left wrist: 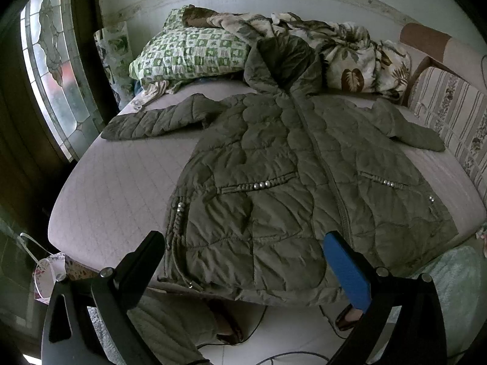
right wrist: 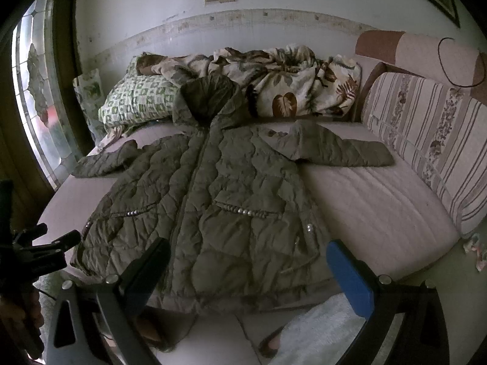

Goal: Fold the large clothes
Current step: 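Move the left gripper toward the jacket sleeve nearest it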

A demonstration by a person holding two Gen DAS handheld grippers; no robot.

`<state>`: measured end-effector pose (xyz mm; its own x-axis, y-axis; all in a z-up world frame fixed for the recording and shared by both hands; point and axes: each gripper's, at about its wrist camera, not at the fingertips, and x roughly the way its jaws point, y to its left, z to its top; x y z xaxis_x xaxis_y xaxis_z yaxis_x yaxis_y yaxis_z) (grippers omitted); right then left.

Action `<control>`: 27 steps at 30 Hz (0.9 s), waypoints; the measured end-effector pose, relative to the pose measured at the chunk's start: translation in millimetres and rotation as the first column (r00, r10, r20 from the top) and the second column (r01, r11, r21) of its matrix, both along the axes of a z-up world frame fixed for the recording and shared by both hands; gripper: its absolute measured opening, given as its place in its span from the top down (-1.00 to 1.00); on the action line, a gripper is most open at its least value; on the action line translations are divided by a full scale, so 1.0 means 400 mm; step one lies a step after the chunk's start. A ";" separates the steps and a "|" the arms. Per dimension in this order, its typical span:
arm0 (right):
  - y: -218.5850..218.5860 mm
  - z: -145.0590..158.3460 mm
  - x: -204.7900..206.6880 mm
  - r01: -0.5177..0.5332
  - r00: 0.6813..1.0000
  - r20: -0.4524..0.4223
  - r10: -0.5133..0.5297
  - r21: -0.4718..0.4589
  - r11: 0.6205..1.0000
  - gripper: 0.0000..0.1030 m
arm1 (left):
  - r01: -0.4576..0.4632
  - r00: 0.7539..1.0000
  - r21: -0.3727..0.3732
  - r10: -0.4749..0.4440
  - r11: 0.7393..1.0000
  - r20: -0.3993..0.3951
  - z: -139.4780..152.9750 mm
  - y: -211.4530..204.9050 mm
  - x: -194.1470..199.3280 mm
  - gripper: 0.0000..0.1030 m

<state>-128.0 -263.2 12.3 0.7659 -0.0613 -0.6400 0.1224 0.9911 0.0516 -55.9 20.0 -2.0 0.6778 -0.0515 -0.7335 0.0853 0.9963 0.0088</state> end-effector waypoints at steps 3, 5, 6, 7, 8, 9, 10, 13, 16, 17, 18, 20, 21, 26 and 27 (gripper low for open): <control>-0.001 -0.002 0.003 -0.001 1.000 -0.002 0.001 0.000 1.000 -1.00 | -0.004 1.000 0.037 0.004 0.999 -0.010 -0.003 -0.002 0.004 -1.00; 0.000 -0.004 0.005 -0.001 1.000 -0.005 0.001 0.002 1.000 -1.00 | -0.008 1.000 0.059 0.008 0.998 -0.013 -0.006 -0.002 0.007 -1.00; 0.000 -0.006 0.006 0.000 1.000 -0.007 0.000 0.003 1.000 -1.00 | -0.008 1.000 0.061 0.009 0.998 -0.015 -0.007 -0.002 0.008 -1.00; -0.001 -0.007 0.009 -0.001 1.000 -0.011 0.001 0.005 1.000 -1.00 | -0.010 1.000 0.065 0.011 0.998 -0.018 -0.009 -0.001 0.009 -1.00; 0.001 -0.010 0.012 -0.003 1.000 -0.015 0.003 0.006 1.000 -1.00 | -0.012 1.000 0.063 0.013 0.998 -0.020 -0.012 0.001 0.012 -1.00; 0.002 -0.011 0.016 -0.004 1.000 -0.019 0.005 0.007 1.000 -1.00 | -0.012 1.000 0.061 0.014 0.998 -0.024 -0.014 0.003 0.015 -1.00; 0.004 -0.014 0.018 -0.006 1.000 -0.022 0.006 0.007 1.000 -1.00 | -0.013 1.000 0.059 0.014 0.998 -0.024 -0.018 0.005 0.017 -1.00; 0.010 -0.020 0.029 -0.012 0.999 -0.033 0.012 0.005 1.000 -1.00 | -0.006 0.999 0.040 0.008 0.999 -0.046 -0.029 0.015 0.030 -1.00; 0.019 -0.025 0.043 -0.026 0.999 -0.044 0.026 0.002 1.000 -1.00 | -0.019 0.997 0.033 0.021 0.999 -0.068 -0.039 0.036 0.045 -1.00; 0.022 -0.024 0.047 -0.031 0.998 -0.046 0.031 0.000 1.000 -1.00 | -0.032 0.997 0.033 0.034 0.999 -0.072 -0.040 0.051 0.054 -1.00; 0.025 -0.023 0.053 -0.037 0.998 -0.046 0.037 -0.003 0.999 -1.00 | -0.045 0.997 0.033 0.048 0.998 -0.069 -0.041 0.063 0.060 -1.00; 0.033 -0.020 0.067 -0.052 0.998 -0.045 0.051 -0.014 0.999 -1.00 | -0.096 0.994 0.054 0.099 0.994 -0.054 -0.042 0.097 0.076 -1.00; 0.039 -0.017 0.076 -0.061 0.997 -0.045 0.060 -0.023 0.998 -1.00 | -0.116 0.991 0.058 0.119 0.992 -0.053 -0.042 0.112 0.085 -1.00; 0.070 -0.002 0.128 -0.105 0.994 -0.042 0.102 -0.057 0.993 -1.00 | -0.160 0.983 0.016 0.161 0.987 -0.083 -0.044 0.207 0.150 -1.00; 0.079 0.001 0.139 -0.113 0.993 -0.041 0.111 -0.065 0.991 -1.00 | -0.164 0.983 0.016 0.165 0.986 -0.082 -0.043 0.225 0.166 -1.00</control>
